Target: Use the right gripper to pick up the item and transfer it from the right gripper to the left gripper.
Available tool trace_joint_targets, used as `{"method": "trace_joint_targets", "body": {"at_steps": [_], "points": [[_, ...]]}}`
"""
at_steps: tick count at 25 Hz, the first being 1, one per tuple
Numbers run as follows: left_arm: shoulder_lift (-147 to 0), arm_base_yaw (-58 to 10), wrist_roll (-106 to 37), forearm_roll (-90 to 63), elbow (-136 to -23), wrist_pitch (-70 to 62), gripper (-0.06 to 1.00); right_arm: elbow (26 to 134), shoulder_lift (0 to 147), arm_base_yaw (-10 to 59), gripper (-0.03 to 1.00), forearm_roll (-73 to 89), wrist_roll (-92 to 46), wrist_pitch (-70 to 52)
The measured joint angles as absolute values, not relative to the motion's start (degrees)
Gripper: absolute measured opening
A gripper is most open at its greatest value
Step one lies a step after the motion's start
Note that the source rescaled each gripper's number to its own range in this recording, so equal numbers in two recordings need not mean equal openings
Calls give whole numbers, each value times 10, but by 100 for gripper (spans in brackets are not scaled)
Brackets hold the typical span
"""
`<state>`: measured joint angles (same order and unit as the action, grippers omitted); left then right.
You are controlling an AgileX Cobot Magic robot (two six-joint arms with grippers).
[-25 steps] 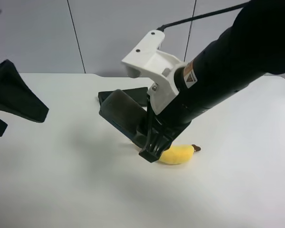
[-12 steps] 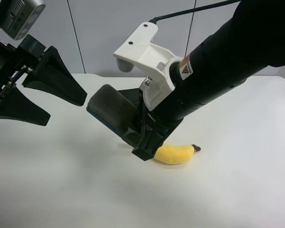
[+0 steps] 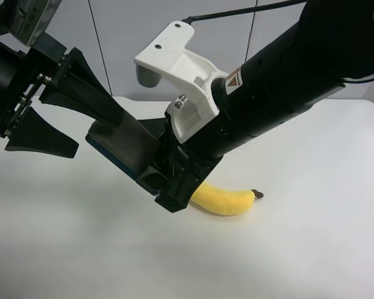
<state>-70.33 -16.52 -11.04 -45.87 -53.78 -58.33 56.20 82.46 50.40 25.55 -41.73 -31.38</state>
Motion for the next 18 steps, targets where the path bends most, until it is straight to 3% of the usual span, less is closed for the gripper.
{"method": "trace_joint_targets", "body": {"at_steps": [4,8,9,11,14,16,18], "points": [[-703,-165,-110,-459,-538,-583,94,562,825,504,1,317,-474,-312],[-703,-165,-110,-459,-538,-584,76,562,825,504,1,368,-524,-311],[-703,-165,-110,-459,-538,-584,76,562,825,504,1,373,-532,-309],[-703,-165,-110,-459,-538,-584,64,562,825,505,1,381,-537,-302],[-703,-165,-110,-465,-538,-587,36,562,826,506,1,382,-539,-301],[-703,-165,-110,-473,-538,-589,5,562,827,506,0,381,-540,-301],[-703,-165,-110,-479,-539,-590,1,562,827,506,0,381,-540,-299]]}}
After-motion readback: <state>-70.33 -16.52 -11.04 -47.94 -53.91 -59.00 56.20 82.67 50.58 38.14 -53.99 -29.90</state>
